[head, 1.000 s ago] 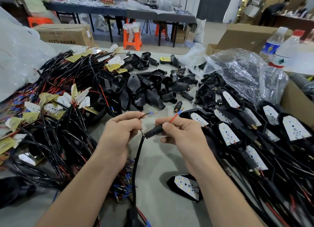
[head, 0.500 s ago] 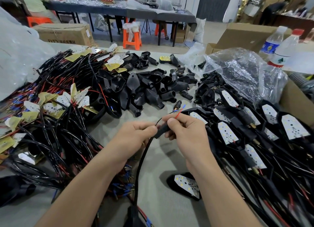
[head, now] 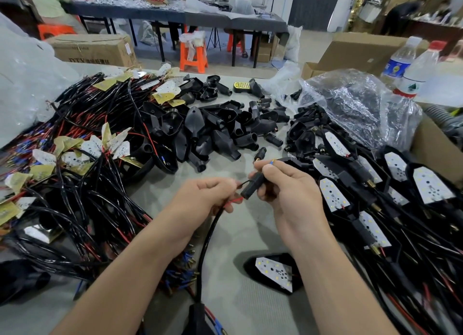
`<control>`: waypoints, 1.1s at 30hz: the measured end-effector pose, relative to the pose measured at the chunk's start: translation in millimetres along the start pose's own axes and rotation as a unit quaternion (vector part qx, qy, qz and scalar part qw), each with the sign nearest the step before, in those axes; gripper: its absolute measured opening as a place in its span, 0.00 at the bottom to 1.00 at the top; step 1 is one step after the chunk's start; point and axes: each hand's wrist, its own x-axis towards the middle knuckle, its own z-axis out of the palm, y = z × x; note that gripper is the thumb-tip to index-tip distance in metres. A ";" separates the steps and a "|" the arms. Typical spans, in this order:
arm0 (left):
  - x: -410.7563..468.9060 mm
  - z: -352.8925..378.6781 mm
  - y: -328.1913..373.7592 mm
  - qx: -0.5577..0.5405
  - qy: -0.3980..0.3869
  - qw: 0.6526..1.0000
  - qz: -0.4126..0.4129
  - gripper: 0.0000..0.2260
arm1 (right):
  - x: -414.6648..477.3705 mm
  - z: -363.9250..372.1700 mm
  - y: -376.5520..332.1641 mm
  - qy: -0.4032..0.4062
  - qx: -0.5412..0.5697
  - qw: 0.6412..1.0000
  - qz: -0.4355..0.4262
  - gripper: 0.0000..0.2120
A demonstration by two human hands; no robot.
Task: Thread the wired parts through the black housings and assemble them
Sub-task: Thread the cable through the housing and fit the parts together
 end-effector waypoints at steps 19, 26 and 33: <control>3.8 0.7 3.6 0.033 0.122 0.992 0.005 0.10 | 2.1 0.8 7.2 0.056 -0.025 0.998 -0.032 0.10; -1.9 3.7 3.1 0.047 0.138 0.986 0.084 0.18 | 1.2 1.5 7.8 0.026 -0.054 0.998 -0.034 0.12; -0.6 -12.5 8.8 -0.163 0.182 0.967 0.074 0.11 | 4.1 -2.0 9.1 0.072 -0.069 0.995 -0.031 0.10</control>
